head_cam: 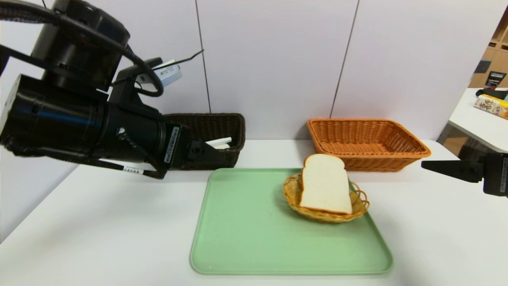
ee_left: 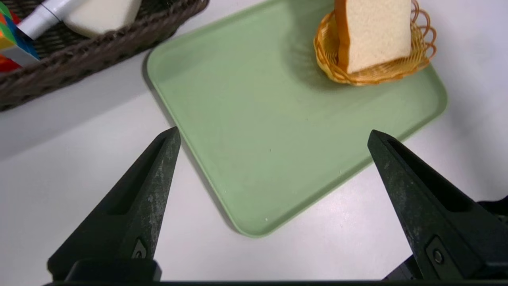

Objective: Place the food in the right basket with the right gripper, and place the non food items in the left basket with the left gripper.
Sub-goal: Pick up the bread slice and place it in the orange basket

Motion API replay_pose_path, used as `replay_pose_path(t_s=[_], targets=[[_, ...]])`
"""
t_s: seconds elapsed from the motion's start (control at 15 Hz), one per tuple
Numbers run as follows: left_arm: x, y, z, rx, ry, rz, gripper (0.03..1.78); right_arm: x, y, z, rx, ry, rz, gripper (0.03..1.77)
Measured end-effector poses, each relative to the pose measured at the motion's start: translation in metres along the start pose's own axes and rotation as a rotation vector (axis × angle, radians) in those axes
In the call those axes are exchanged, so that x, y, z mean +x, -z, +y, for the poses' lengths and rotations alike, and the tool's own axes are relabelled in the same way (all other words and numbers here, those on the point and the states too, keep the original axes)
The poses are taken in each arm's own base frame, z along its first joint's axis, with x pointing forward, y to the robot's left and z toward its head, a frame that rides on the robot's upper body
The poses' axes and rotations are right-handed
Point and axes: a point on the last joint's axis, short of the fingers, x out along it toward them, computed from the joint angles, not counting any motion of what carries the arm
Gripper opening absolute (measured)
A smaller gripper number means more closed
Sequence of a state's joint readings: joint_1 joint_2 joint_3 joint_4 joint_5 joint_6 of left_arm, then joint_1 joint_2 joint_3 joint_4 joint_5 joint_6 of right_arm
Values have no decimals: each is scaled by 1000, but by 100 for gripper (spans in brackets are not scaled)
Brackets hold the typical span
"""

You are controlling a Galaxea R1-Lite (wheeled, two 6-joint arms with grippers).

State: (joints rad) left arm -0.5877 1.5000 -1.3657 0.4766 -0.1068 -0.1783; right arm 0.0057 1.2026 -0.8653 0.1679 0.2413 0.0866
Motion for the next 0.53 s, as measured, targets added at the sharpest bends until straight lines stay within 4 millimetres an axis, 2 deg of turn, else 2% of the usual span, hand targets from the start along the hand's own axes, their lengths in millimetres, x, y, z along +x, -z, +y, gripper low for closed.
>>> replay_pose_path(t_s=[0.13,0.53], targets=[[-1,13,-4,19,24,-6,167,8,-9,1,-5,-17,8,170],[-6,25,-18,65,84,-18,169,51,-35,7,1,-179,105,170]])
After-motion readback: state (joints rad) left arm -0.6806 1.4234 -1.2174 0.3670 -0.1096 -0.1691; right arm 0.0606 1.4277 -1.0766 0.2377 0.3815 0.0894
